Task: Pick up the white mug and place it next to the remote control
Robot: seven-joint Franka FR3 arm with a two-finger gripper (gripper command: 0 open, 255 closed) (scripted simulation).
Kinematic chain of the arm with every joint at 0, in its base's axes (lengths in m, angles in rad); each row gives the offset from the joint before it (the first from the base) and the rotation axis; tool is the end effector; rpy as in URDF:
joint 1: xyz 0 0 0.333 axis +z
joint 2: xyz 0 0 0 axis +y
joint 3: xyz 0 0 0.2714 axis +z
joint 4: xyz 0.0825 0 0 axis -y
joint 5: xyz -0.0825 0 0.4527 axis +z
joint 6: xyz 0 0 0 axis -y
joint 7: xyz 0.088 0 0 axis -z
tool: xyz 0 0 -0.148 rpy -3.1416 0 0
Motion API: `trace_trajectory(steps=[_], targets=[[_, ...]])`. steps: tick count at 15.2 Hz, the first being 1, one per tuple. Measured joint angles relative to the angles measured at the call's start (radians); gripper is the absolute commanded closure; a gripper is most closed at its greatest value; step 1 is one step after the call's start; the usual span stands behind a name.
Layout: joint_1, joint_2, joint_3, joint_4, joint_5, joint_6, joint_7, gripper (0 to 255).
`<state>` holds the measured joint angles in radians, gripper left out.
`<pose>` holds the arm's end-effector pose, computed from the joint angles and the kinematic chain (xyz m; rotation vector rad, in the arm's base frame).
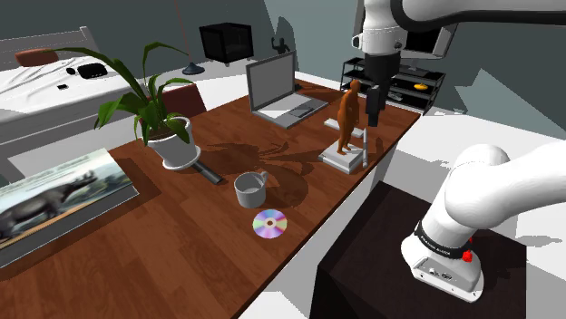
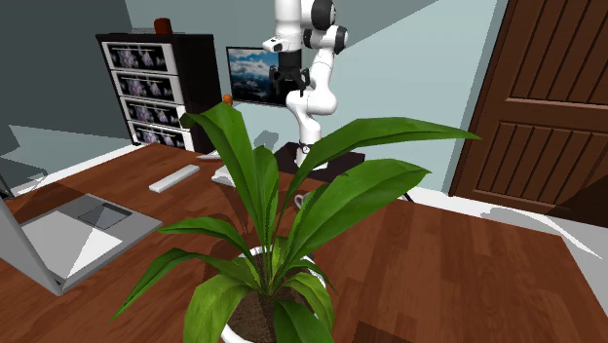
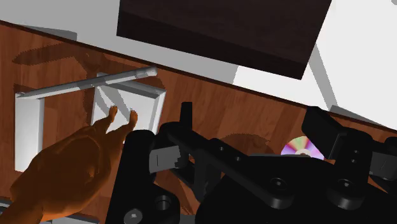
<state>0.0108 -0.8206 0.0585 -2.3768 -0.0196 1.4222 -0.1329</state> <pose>0.3760 0.0235 0.5087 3.0654 0.2753 -0.2116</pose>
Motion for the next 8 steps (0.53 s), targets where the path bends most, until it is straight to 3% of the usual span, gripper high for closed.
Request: trace_trajectory(steps=[3,8], targets=[[0.005,0.019,0.017,-0.007,0.014,0.028,0.020,0],[0.021,0.134,0.088,-0.016,0.063,0.164,0.097,0]])
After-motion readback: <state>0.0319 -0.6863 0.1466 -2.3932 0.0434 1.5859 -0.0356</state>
